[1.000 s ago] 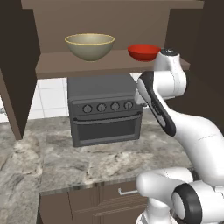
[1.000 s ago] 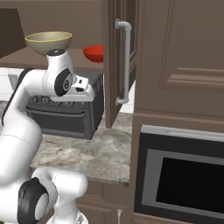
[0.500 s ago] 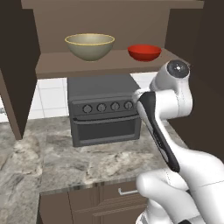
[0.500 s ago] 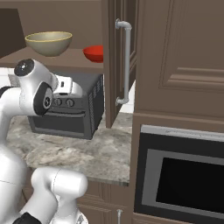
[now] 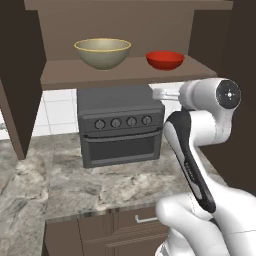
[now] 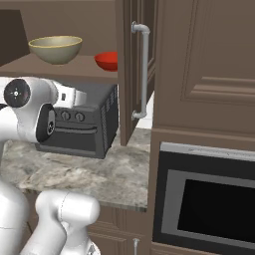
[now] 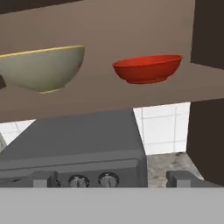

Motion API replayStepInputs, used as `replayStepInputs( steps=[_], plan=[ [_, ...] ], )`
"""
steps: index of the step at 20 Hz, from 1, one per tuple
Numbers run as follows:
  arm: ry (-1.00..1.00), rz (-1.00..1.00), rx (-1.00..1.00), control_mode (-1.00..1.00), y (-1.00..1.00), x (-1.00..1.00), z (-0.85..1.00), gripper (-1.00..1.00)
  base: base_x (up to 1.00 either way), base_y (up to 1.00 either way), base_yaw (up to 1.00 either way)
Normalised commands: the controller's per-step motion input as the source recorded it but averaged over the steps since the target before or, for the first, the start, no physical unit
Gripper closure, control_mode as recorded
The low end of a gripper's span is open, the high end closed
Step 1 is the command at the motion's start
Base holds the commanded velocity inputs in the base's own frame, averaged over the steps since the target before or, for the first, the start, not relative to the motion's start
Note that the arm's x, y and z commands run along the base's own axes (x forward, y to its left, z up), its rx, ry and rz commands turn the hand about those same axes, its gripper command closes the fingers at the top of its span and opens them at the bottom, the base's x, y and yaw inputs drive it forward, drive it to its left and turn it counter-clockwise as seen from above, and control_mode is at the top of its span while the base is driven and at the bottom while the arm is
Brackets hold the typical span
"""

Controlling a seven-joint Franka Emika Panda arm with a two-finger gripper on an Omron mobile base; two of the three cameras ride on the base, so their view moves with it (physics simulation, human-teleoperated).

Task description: Take the smaller bowl and place it next to the appetizer plate on the dining counter , and place the larger bowl next to the plate with cooked food.

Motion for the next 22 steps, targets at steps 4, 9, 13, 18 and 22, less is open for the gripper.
replayStepInputs(
  steps=[4, 9, 13, 18, 22],
  plan=[
    [-0.06, 0.02, -0.10, -1.00, 0.48, -0.17, 0.53, -1.00, 0.00, 0.00, 0.00],
    [0.00, 0.05, -0.27, -1.00, 0.47, -0.28, 0.56, -1.00, 0.00, 0.00, 0.00],
    [0.00, 0.00, -0.02, -1.00, 0.26, -0.09, 0.66, -1.00, 0.00, 0.00, 0.00],
    [0.00, 0.00, 0.02, -1.00, 0.21, -0.08, 0.49, -1.00, 0.00, 0.00, 0.00],
    [0.00, -0.01, 0.09, -1.00, 0.14, 0.00, 0.07, -1.00, 0.00, 0.00, 0.00]
  ],
)
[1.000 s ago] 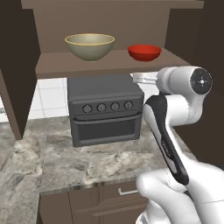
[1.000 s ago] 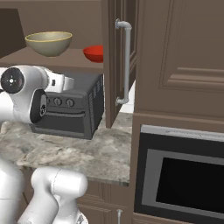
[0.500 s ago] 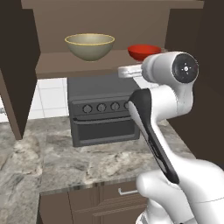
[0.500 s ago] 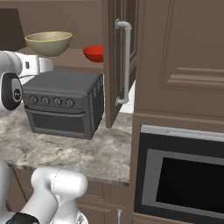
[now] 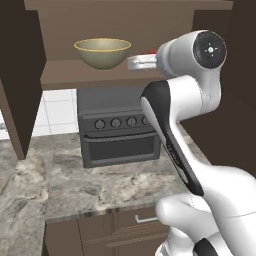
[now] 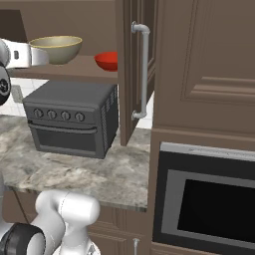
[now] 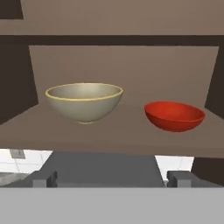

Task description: Take the smaller bowl and place it next to the appetizer plate on the dining counter , and place the larger bowl next to the plate with cooked food.

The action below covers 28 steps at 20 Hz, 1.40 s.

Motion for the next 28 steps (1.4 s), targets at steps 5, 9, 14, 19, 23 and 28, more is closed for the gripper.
replayStepInputs(
  steps=[5, 9, 14, 19, 23, 28],
  plan=[
    [0.00, -0.06, 0.19, -1.00, 0.03, 0.00, 0.00, -1.00, 0.00, 0.00, 0.00],
    [0.00, -0.12, 0.30, -1.00, 0.00, 0.00, -0.02, -1.00, 0.00, 0.00, 0.00],
    [0.11, -0.05, 0.41, -1.00, 0.00, 0.01, 0.00, -1.00, 0.00, 0.00, 0.00],
    [0.19, 0.00, 0.35, -1.00, 0.02, 0.16, -0.13, -1.00, 0.00, 0.00, 0.00],
    [0.15, 0.00, 0.02, -1.00, 0.25, 0.54, -0.38, -1.00, 0.00, 0.00, 0.00],
    [0.04, 0.00, 0.00, -1.00, 0.03, 0.58, -0.02, -1.00, 0.00, 0.00, 0.00]
  ],
)
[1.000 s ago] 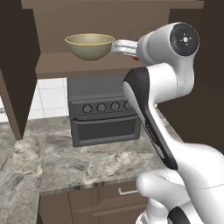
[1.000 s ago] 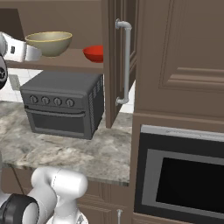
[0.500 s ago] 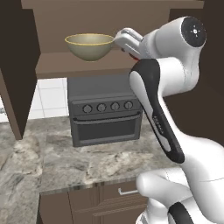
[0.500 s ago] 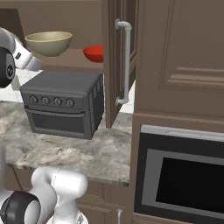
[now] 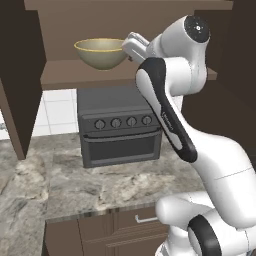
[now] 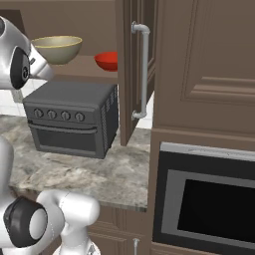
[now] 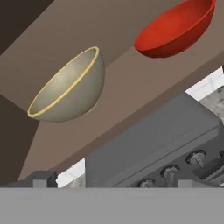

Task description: Take the smaller bowl and place it next to the appetizer plate on the dining counter , and place the larger bowl next to the plate with cooked food.

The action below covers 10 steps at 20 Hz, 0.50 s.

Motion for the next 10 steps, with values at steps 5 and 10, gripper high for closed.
replayStepInputs(
  steps=[5, 10],
  plan=[
    [-0.04, 0.00, 0.01, -1.00, 0.00, 0.25, 0.00, -1.00, 0.00, 0.00, 0.00],
    [0.00, 0.00, 0.08, -1.00, 0.00, 0.60, 0.00, -1.00, 0.00, 0.00, 0.00]
  ],
)
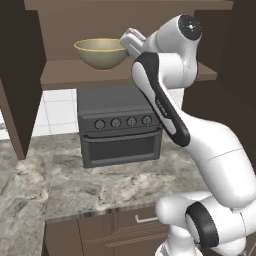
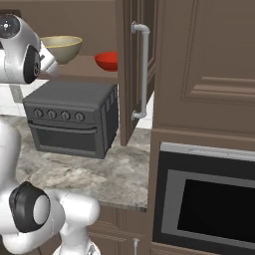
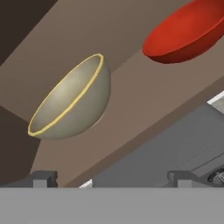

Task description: Take the smaller bowl and place it next to the appetizer plate on the dining counter , and place the larger bowl next to the plate with cooked food.

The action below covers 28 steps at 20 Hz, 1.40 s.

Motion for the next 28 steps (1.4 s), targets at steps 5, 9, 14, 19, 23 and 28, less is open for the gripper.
replayStepInputs(
  steps=[5, 9, 14, 19, 23, 28],
  plan=[
    [0.00, 0.00, 0.09, -1.00, 0.01, 0.68, 0.01, -1.00, 0.00, 0.00, 0.00],
    [0.03, 0.00, 0.01, -1.00, 0.13, 0.58, 0.00, -1.00, 0.00, 0.00, 0.00],
    [0.05, 0.00, 0.00, -1.00, 0.23, 0.58, 0.00, -1.00, 0.00, 0.00, 0.00],
    [0.02, 0.00, 0.00, -1.00, 0.18, 0.54, 0.00, -1.00, 0.00, 0.00, 0.00],
    [0.08, 0.00, 0.00, -1.00, 0.13, 0.48, 0.00, -1.00, 0.00, 0.00, 0.00],
    [0.11, 0.00, -0.02, -1.00, 0.16, 0.32, 0.00, -1.00, 0.00, 0.00, 0.00]
  ],
)
